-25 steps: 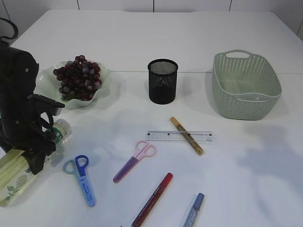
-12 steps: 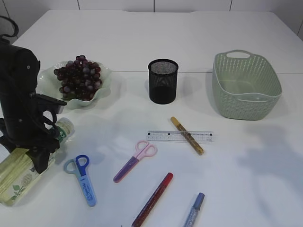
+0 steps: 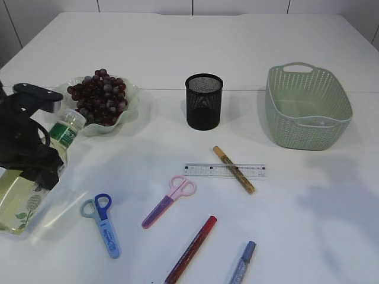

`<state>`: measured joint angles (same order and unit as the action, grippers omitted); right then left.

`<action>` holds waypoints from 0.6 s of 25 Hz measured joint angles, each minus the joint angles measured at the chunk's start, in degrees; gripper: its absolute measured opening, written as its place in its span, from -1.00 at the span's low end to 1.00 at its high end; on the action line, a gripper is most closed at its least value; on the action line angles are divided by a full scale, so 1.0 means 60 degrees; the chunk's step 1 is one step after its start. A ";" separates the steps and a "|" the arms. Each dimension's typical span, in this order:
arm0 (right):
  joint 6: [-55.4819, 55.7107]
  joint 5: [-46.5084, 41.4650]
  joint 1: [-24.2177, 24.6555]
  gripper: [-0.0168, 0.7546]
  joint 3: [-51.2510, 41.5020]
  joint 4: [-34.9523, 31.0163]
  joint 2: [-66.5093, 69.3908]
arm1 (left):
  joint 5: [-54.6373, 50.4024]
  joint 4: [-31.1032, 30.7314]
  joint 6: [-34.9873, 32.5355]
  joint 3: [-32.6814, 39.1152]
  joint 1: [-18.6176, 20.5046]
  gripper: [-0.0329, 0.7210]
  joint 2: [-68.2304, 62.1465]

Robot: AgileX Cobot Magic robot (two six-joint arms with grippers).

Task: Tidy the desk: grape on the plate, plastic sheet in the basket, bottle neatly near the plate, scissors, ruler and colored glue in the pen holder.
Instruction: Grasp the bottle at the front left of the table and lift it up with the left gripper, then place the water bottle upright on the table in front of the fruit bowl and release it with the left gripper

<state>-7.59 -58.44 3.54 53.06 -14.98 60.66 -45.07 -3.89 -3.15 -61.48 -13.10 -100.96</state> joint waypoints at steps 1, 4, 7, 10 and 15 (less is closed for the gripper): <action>0.0000 0.0011 0.0000 0.31 0.0000 0.0000 0.0000 | 0.0411 0.0022 -0.0021 0.0366 0.0000 0.27 0.0404; 0.0000 0.0011 0.0000 0.31 0.0000 0.0000 0.0000 | 0.1706 0.0231 -0.0059 0.1434 0.0000 0.27 0.1486; 0.0000 0.0011 0.0000 0.31 0.0000 0.0000 0.0000 | 0.3177 0.0561 -0.0077 0.2459 0.0000 0.27 0.2364; 0.0000 0.0011 0.0000 0.31 0.0000 0.0000 0.0129 | 0.4944 0.0999 -0.0080 0.3512 0.0000 0.27 0.3044; 0.0000 0.0011 0.0000 0.31 0.0000 0.0000 0.0219 | 0.7962 0.1523 -0.0080 0.5034 0.0000 0.27 0.3686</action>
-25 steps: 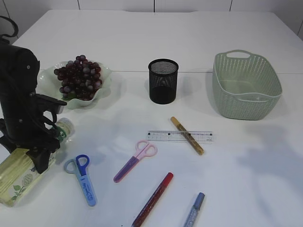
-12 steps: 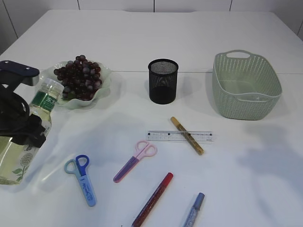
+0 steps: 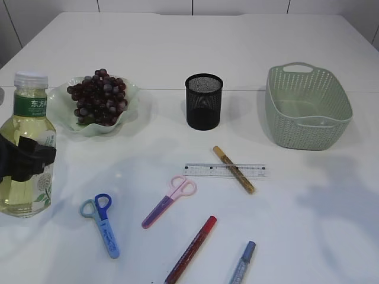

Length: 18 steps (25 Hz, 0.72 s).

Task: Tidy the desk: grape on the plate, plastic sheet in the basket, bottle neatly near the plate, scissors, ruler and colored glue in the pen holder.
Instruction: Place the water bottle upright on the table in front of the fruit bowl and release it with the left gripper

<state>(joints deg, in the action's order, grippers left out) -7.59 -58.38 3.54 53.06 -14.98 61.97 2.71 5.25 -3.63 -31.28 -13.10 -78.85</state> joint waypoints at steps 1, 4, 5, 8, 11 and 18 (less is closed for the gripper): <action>0.0000 0.0000 0.0000 0.31 0.0000 0.0000 0.0000 | 0.0571 0.0042 0.0000 0.0248 0.0000 0.27 0.0019; 0.0000 0.0000 0.0000 0.31 0.0000 0.0000 0.0007 | 0.2169 0.0065 0.0176 0.0764 0.0000 0.27 0.0019; 0.0000 0.0000 0.0000 0.31 0.0000 0.0000 0.0007 | 0.2719 0.0029 0.0351 0.0866 0.0000 0.27 0.0019; 0.0000 -0.0018 0.0000 0.31 0.0000 0.0000 0.0007 | 0.4128 -0.0450 0.1100 0.0977 0.0000 0.27 -0.0038; 0.0000 -0.0078 0.0000 0.31 0.0000 0.0000 0.0007 | 0.5540 -0.1270 0.1768 0.0977 0.0000 0.27 -0.0439; 0.0000 -0.0095 0.0000 0.31 0.0000 0.0000 0.0007 | 0.7548 -0.2531 0.2045 0.0977 0.0000 0.27 -0.1801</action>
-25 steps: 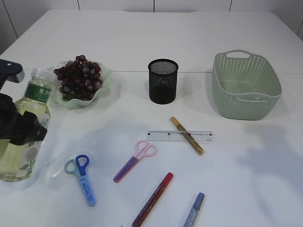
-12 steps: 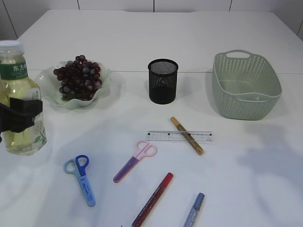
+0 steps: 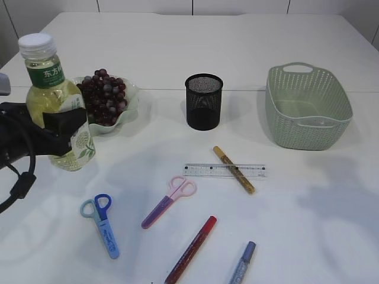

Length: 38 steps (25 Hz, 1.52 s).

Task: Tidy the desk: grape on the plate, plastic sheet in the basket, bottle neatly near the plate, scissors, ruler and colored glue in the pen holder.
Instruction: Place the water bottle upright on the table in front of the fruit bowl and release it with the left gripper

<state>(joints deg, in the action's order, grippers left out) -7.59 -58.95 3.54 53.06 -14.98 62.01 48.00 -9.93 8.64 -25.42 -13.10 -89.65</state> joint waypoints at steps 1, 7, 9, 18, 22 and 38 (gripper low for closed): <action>-0.0018 0.0000 0.0000 0.31 0.0000 0.0000 0.0000 | 0.0341 -0.0214 0.0000 0.0000 0.0000 0.27 -0.0140; -0.0050 -0.0038 0.0000 0.31 0.0000 0.0000 0.0000 | 0.2191 -0.0501 0.0000 -0.0020 0.0000 0.27 -0.1272; -0.0056 -0.0038 0.0000 0.31 0.0000 0.0000 0.0000 | 0.2164 -0.0482 0.0000 -0.0020 0.0000 0.27 -0.1643; -0.0073 -0.0038 0.0000 0.31 0.0000 0.0000 0.0000 | 0.2151 -0.0019 0.0000 -0.0331 0.0000 0.27 -0.2738; -0.0073 -0.0038 0.0000 0.31 0.0000 0.0022 0.0000 | 0.2170 0.0083 0.0000 -0.0710 0.0000 0.27 -0.3363; -0.0073 -0.0038 0.0000 0.31 0.0000 0.0230 0.0000 | 0.3098 0.0417 0.0000 -0.1905 0.0000 0.27 -0.4984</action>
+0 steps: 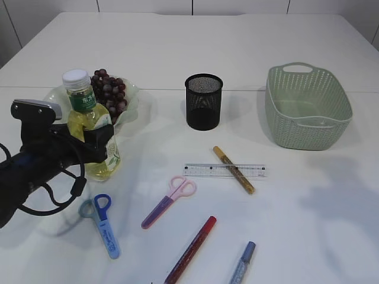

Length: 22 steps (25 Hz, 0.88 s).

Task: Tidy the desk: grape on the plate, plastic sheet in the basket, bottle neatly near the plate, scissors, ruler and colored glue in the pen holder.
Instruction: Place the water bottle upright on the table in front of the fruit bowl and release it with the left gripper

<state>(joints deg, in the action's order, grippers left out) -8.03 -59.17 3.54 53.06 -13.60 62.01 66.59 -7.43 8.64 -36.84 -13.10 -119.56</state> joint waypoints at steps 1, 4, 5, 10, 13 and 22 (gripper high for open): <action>0.0000 0.0000 0.0000 0.31 0.0000 0.0000 0.0000 | 0.0000 0.0000 0.0000 -0.0015 0.0000 0.28 -0.0007; 0.0000 0.0000 0.0000 0.31 0.0000 0.0015 0.0000 | 0.0000 0.0000 -0.0017 -0.0015 0.0000 0.32 -0.0007; 0.0000 0.0000 0.0000 0.31 0.0000 0.0015 0.0000 | 0.0000 0.0000 -0.0031 -0.0015 0.0000 0.35 -0.0007; 0.0000 0.0000 0.0000 0.31 0.0000 0.0015 0.0000 | 0.0000 0.0000 -0.0227 -0.0015 0.0000 0.58 -0.0007; 0.0000 0.0019 0.0000 0.31 0.0000 0.0015 0.0000 | -0.0079 -0.0018 -0.0265 -0.0015 0.0000 0.70 0.0070; 0.0000 0.0019 0.0000 0.31 0.0000 0.0015 0.0000 | -0.0079 -0.0089 -0.0758 -0.0015 0.0000 0.75 0.0864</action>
<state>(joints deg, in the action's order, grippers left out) -8.03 -59.06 3.54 53.06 -13.51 62.01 66.11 -7.97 4.09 -36.93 -13.10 -114.37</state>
